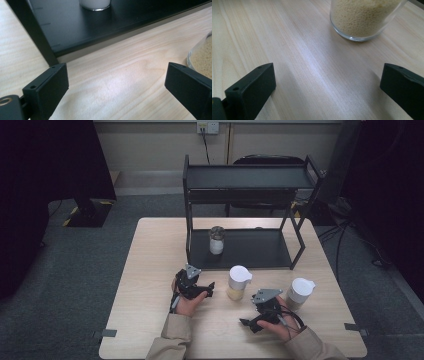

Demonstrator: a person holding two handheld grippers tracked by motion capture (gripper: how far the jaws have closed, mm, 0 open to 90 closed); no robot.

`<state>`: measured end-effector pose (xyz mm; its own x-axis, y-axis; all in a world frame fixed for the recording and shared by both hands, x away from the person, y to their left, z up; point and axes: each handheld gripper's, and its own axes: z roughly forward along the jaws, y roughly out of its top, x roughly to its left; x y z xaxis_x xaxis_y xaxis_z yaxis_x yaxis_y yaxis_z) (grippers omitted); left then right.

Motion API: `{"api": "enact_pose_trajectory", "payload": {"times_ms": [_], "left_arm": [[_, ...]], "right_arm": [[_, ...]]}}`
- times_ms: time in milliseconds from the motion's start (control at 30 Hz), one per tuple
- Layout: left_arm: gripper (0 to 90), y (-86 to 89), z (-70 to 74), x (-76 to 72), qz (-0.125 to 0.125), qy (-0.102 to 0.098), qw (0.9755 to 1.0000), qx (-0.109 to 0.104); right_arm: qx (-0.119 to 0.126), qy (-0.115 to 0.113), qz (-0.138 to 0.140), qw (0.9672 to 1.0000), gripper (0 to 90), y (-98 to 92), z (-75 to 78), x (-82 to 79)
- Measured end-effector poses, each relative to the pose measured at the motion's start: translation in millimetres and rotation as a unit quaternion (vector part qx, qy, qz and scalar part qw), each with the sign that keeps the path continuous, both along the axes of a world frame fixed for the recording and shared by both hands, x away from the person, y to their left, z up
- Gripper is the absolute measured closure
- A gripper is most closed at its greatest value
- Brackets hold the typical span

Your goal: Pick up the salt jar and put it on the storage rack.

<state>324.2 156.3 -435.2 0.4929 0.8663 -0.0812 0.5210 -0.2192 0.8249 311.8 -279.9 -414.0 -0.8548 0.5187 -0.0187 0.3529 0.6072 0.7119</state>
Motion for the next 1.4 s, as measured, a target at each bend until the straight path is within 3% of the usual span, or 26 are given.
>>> {"api": "enact_pose_trajectory", "payload": {"times_ms": [500, 700, 1400], "left_arm": [[4.7, 6.5, 2.9, -9.9, 0.002, -0.001, 1.0000, 0.005], [4.7, 9.3, 5.1, -11.8, -0.001, 0.003, 0.9999, 0.017], [4.8, 20.6, 7.3, -21.7, -0.005, 0.017, 0.9996, 0.023]], "right_arm": [[0.000, 0.000, 0.000, 1.0000, 0.0, 0.0, -0.1, -0.1], [0.000, 0.000, 0.000, 1.0000, 0.0, 0.0, -0.1, 0.0], [0.000, 0.000, 0.000, 1.0000, 0.0, 0.0, -0.1, -0.1]]}}
